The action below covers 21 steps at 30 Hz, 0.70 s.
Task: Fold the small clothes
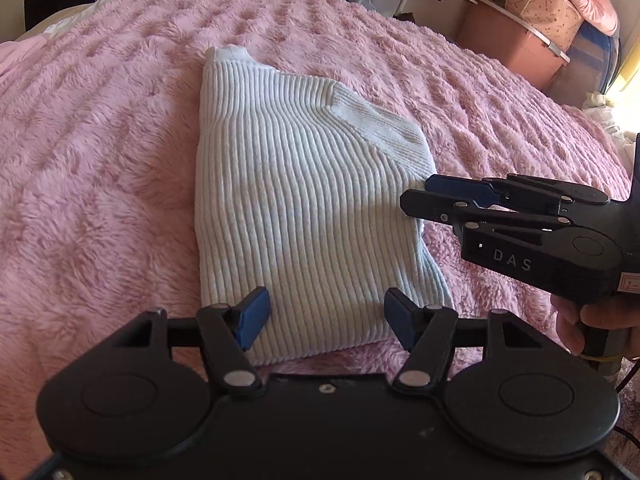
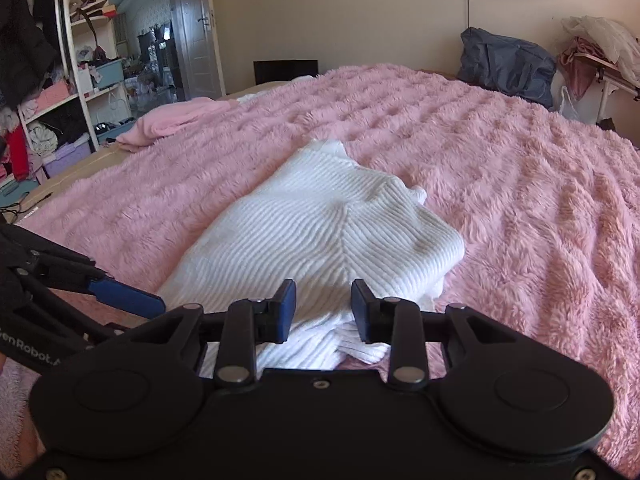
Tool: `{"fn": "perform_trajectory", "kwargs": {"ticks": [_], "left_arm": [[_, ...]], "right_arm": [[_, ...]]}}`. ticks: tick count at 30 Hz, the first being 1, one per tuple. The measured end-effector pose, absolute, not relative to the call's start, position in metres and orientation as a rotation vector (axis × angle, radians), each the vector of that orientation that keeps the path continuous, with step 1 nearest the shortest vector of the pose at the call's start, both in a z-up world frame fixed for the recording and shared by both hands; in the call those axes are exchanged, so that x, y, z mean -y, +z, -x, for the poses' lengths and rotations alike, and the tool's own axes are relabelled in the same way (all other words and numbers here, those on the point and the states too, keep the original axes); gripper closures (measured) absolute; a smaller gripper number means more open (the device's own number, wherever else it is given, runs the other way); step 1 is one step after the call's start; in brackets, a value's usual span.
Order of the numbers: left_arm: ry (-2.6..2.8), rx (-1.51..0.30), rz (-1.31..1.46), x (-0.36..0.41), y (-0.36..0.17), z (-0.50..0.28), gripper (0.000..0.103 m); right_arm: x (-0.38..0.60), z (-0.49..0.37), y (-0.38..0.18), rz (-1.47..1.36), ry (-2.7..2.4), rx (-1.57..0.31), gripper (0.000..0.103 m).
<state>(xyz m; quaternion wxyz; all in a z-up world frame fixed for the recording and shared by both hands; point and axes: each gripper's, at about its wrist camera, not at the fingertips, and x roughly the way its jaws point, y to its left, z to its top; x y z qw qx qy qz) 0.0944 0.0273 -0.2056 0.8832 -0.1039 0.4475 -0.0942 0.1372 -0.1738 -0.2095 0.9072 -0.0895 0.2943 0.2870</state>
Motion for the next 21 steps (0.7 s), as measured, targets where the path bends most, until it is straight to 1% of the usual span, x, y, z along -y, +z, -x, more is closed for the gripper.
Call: {"fn": "perform_trajectory", "kwargs": {"ticks": [1,9,14,17,21], "left_arm": [[-0.198,-0.935,0.215,-0.027,-0.208,-0.097,0.036],[-0.189,-0.944,0.209,-0.022,-0.218,-0.108,0.036],[-0.182,-0.919,0.26,-0.034,-0.204,-0.102,0.036],[-0.159,-0.896,0.256,-0.043,-0.193,-0.088,0.036],[-0.151,-0.91,0.244,-0.048,-0.195,-0.076,0.036]], "right_arm": [[0.175,-0.139,-0.213,0.181,0.586,-0.619,0.073],[0.176,-0.147,-0.228,0.155,0.562,-0.649,0.073],[0.19,-0.139,-0.208,0.003,0.566,-0.653,0.073],[0.202,-0.126,-0.2,-0.1,0.618,-0.693,0.073],[0.197,-0.101,-0.208,-0.057,0.65,-0.736,0.073]]}}
